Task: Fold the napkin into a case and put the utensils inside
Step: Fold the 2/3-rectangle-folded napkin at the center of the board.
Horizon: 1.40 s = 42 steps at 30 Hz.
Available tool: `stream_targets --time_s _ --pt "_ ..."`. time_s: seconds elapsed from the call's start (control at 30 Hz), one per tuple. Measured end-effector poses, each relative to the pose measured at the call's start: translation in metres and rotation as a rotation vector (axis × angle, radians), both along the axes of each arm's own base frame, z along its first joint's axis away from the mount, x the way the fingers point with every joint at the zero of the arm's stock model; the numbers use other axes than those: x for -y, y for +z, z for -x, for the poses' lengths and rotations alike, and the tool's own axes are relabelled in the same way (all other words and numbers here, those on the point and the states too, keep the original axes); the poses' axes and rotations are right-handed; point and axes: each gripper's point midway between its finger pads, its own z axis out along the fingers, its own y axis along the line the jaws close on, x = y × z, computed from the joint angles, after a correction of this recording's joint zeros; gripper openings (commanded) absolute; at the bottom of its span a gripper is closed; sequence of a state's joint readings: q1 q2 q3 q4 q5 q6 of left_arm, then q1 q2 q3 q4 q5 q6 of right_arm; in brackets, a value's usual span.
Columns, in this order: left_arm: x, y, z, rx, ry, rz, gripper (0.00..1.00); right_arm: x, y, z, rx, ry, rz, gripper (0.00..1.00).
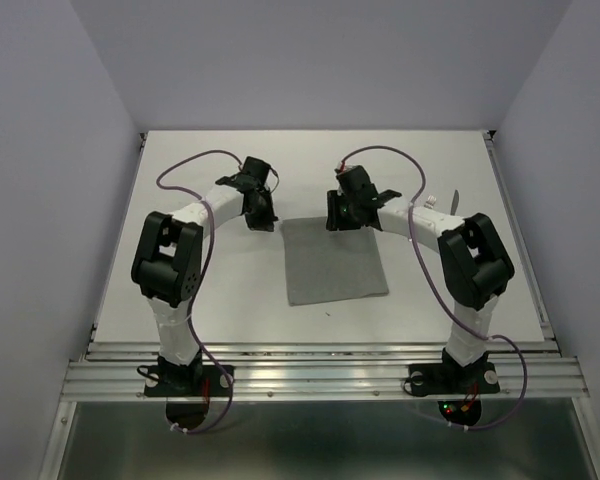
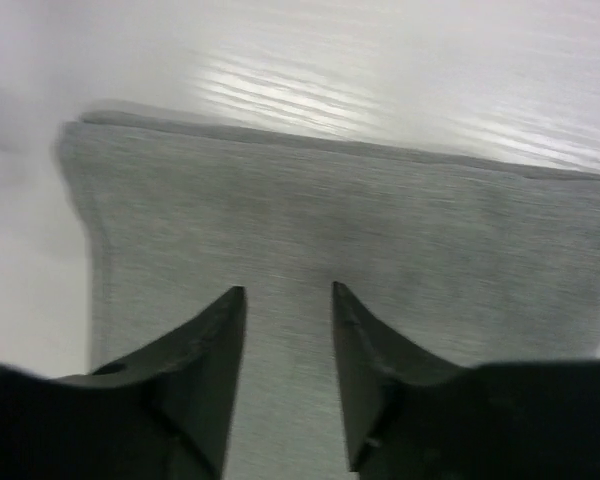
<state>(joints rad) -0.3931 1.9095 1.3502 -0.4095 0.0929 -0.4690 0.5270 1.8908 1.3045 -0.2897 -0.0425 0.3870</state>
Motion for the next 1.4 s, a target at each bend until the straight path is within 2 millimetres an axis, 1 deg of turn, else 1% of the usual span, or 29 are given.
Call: stream_targets --time_s 0.03,0.13,0.17,0.2,0.23,0.27,0.3,0.33,0.4,0.47,0.57,0.7,0.83,0.97,1.0,1.03,1.1,1.17,1.23,1.4 --pt "-0.006 0.006 -0.002 0.007 0.014 0.003 0.00 -0.009 0.006 0.000 0.023 0.011 0.011 0.58" --pt "-0.042 0.030 -0.017 0.055 0.117 0.009 0.00 -0.046 0.027 0.008 0.099 0.060 0.044 0.62" --pt "-0.056 0.037 -0.022 0.072 0.163 0.013 0.00 -0.058 0.035 0.007 0.123 0.067 0.049 0.63" --pt "-0.070 0.044 -0.025 0.089 0.205 0.021 0.00 -0.073 0.039 0.009 0.146 0.083 0.052 0.65" --pt "-0.083 0.049 -0.026 0.098 0.246 0.026 0.00 -0.083 0.043 0.008 0.165 0.084 0.057 0.66" --pt "-0.095 0.052 -0.026 0.107 0.283 0.031 0.01 -0.090 0.043 0.007 0.175 0.085 0.061 0.67" --pt "-0.107 0.055 -0.025 0.113 0.318 0.036 0.01 -0.097 0.040 0.005 0.182 0.083 0.071 0.68" --pt "-0.117 0.057 -0.022 0.115 0.348 0.041 0.01 -0.101 0.036 0.001 0.185 0.074 0.087 0.70" --pt "-0.127 0.060 -0.020 0.119 0.377 0.047 0.01 -0.102 0.025 -0.005 0.183 0.056 0.118 0.71" --pt "-0.128 0.061 -0.019 0.120 0.379 0.052 0.01 -0.101 0.009 -0.012 0.173 0.033 0.162 0.75" --pt "-0.125 0.059 -0.018 0.116 0.370 0.064 0.01 -0.101 -0.008 -0.018 0.163 0.010 0.210 0.76" --pt "-0.124 0.048 -0.009 0.086 0.365 0.065 0.01 -0.100 -0.022 -0.023 0.154 -0.014 0.246 0.76" --pt "-0.124 0.041 -0.004 0.069 0.363 0.063 0.01 -0.101 -0.026 -0.021 0.151 -0.020 0.255 0.77" --pt "-0.123 0.039 -0.003 0.070 0.358 0.068 0.01 -0.103 -0.027 -0.020 0.149 -0.026 0.248 0.76" --pt "-0.123 0.038 -0.003 0.068 0.357 0.070 0.01 -0.103 -0.028 -0.020 0.149 -0.028 0.246 0.75" --pt "-0.123 0.038 -0.002 0.066 0.355 0.071 0.01 -0.104 -0.028 -0.021 0.149 -0.029 0.244 0.72" --pt "-0.122 0.035 0.000 0.061 0.352 0.074 0.01 -0.104 -0.028 -0.021 0.148 -0.031 0.242 0.71" --pt "-0.122 0.033 0.001 0.055 0.351 0.074 0.01 -0.105 -0.029 -0.021 0.150 -0.034 0.236 0.72" --pt "-0.122 0.030 0.003 0.050 0.350 0.074 0.01 -0.105 -0.029 -0.022 0.154 -0.036 0.232 0.78" --pt "-0.121 0.029 0.003 0.053 0.347 0.079 0.01 -0.105 -0.029 -0.022 0.169 -0.038 0.221 0.79"
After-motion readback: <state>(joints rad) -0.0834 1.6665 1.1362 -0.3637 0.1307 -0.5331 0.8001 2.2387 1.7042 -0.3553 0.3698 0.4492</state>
